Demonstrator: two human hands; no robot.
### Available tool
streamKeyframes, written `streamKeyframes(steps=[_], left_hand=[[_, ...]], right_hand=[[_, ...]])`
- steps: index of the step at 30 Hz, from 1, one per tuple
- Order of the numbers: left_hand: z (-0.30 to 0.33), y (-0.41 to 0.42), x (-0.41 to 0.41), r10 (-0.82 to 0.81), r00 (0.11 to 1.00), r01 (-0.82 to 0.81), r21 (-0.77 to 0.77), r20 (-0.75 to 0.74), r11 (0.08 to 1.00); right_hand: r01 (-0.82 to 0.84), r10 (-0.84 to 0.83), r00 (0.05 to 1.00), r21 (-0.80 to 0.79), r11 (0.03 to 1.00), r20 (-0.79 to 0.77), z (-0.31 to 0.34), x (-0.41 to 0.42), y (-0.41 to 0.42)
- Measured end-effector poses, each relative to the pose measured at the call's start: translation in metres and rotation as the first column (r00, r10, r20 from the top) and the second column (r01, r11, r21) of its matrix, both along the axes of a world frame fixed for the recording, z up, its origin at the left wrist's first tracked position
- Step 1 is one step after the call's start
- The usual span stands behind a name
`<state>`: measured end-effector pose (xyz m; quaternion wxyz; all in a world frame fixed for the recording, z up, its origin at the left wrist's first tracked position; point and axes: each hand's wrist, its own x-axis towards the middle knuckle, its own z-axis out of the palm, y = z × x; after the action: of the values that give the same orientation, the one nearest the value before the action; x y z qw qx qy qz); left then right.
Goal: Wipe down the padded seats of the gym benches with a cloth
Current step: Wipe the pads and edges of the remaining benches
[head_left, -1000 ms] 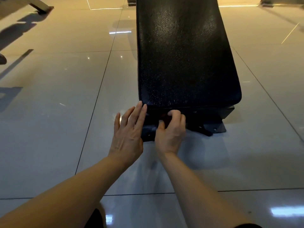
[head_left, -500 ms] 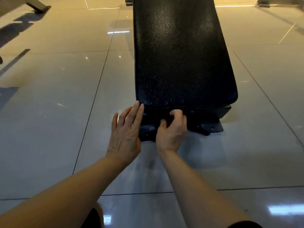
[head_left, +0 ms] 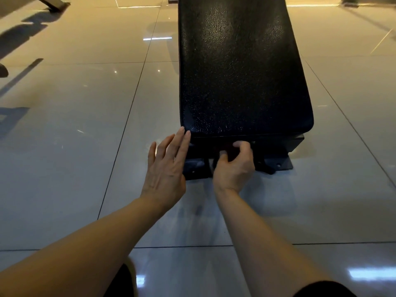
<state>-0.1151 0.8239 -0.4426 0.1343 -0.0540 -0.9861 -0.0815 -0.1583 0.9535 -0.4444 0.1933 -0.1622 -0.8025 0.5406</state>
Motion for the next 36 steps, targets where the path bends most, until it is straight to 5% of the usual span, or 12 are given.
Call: streamKeyframes(steps=[3,8,10,13,18,21,26,30,36], left_hand=[[0.001,0.001,0.0,0.008,1.0,-0.008,0.007,-0.01,1.0],[0.005,0.004,0.002,0.011,1.0,-0.01,0.054,-0.023,0.998],[0.007,0.003,0.004,0.023,0.997,-0.015,0.122,-0.072,0.992],[0.014,0.0,0.007,0.105,0.985,-0.072,0.224,-0.138,0.972],[0.019,0.013,0.008,0.144,0.979,-0.107,0.244,-0.142,0.964],[0.015,0.022,0.007,0.096,0.985,-0.068,0.189,-0.145,0.98],[0.021,0.027,0.007,0.073,0.988,-0.044,0.201,-0.139,0.979],[0.012,0.021,0.007,0.103,0.989,-0.085,0.165,-0.105,0.983],[0.013,0.027,0.007,0.067,0.993,-0.052,0.145,-0.099,0.988]], right_hand=[[-0.003,0.003,1.0,-0.013,1.0,0.01,0.003,0.003,-0.009],[-0.277,0.28,0.958,0.057,0.959,-0.053,0.012,0.021,-0.023],[-0.371,0.403,0.895,0.182,0.91,-0.193,0.019,0.031,-0.022],[-0.292,0.448,0.819,0.411,0.863,-0.359,0.034,0.03,-0.023],[-0.272,0.577,0.8,0.759,0.592,-0.164,0.042,0.007,-0.006],[-0.296,0.611,0.78,0.782,0.549,-0.134,0.04,0.0,0.011],[-0.155,0.355,0.914,0.637,0.755,-0.198,0.034,0.009,0.018],[-0.266,0.564,0.805,0.741,0.617,-0.181,0.041,0.006,-0.008],[-0.293,0.535,0.844,0.802,0.521,-0.039,0.042,-0.002,0.018]])
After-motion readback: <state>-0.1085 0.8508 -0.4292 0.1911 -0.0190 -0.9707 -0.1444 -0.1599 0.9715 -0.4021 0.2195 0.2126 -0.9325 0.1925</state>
